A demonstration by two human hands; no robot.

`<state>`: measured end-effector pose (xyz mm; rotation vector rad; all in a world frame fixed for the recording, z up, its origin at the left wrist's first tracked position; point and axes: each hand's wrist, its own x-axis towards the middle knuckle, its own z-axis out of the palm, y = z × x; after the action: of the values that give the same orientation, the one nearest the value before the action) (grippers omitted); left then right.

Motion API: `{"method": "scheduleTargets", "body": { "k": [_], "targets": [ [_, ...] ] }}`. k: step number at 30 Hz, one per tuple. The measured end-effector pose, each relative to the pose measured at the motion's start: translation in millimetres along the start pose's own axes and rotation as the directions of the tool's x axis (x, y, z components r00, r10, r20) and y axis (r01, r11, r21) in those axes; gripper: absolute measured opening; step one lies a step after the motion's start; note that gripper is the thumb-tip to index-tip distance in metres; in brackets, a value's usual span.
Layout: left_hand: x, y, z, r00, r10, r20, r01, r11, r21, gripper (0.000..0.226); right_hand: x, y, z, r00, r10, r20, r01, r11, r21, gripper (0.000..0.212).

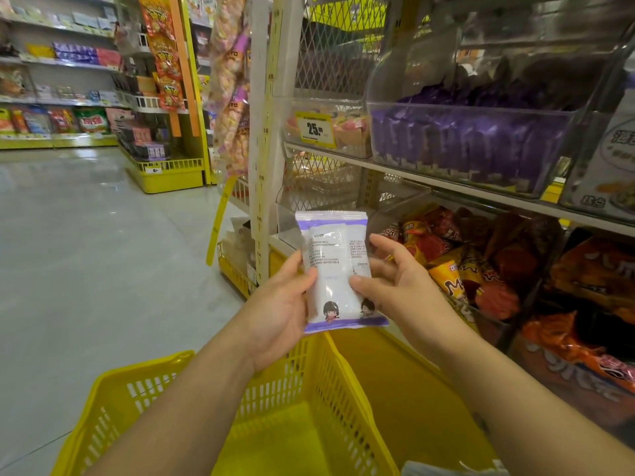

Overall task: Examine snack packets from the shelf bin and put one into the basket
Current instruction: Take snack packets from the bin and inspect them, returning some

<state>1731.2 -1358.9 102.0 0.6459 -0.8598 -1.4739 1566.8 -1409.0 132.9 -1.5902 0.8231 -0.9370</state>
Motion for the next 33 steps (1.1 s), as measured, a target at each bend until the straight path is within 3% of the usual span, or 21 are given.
{"method": "scheduleTargets", "body": {
  "k": [2, 5, 8, 13, 17, 23, 29, 33],
  "targets": [
    [1.7, -0.3, 0.9, 0.995, 0.045, -0.086, -0.033, 0.990, 0.135, 0.046, 1.1, 1.2, -1.1, 1.000, -0.023, -0.016, 0.023, 1.000, -0.001, 0.071],
    [5.7, -5.7, -2.4, 0.976, 0.133, -0.172, -0.080, 0.955, 0.285, 0.055, -1.7, -2.8, 3.3, 0.985, -0.168, 0.029, 0.171, 0.974, -0.152, 0.064],
    [7.1, -8.9, -7.0, 0.977, 0.137, -0.167, -0.097, 0.969, 0.226, 0.052, -4.4, -8.8, 4.1, 0.967, -0.231, 0.105, 0.246, 0.954, -0.171, 0.065],
    [7.0, -5.2, -14.7, 0.989, 0.053, -0.138, -0.060, 0.997, -0.050, 0.046, -6.3, -11.4, 7.4, 0.965, -0.126, 0.228, 0.101, 0.988, 0.119, 0.057],
    [6.5, -2.7, -13.7, 0.981, 0.002, -0.195, -0.026, 0.992, -0.119, 0.045, -5.2, -9.5, 7.5, 0.964, -0.042, 0.263, -0.037, 0.957, 0.288, 0.049],
    [5.5, 1.0, -7.7, 0.956, -0.012, -0.293, -0.036, 0.987, -0.156, 0.055, -2.3, -5.6, 0.2, 0.953, -0.085, 0.291, 0.005, 0.964, 0.266, 0.051],
    [5.4, 11.0, -1.3, 0.930, 0.067, -0.361, -0.087, 0.995, -0.039, 0.061, 0.7, -3.6, -13.6, 0.930, -0.070, 0.361, -0.010, 0.976, 0.215, 0.053],
    [6.6, 17.3, 4.1, 0.905, 0.168, -0.391, -0.138, 0.985, 0.105, 0.059, -0.2, -2.5, -14.2, 0.944, -0.057, 0.326, 0.031, 0.996, 0.086, 0.056]
  ]
}}
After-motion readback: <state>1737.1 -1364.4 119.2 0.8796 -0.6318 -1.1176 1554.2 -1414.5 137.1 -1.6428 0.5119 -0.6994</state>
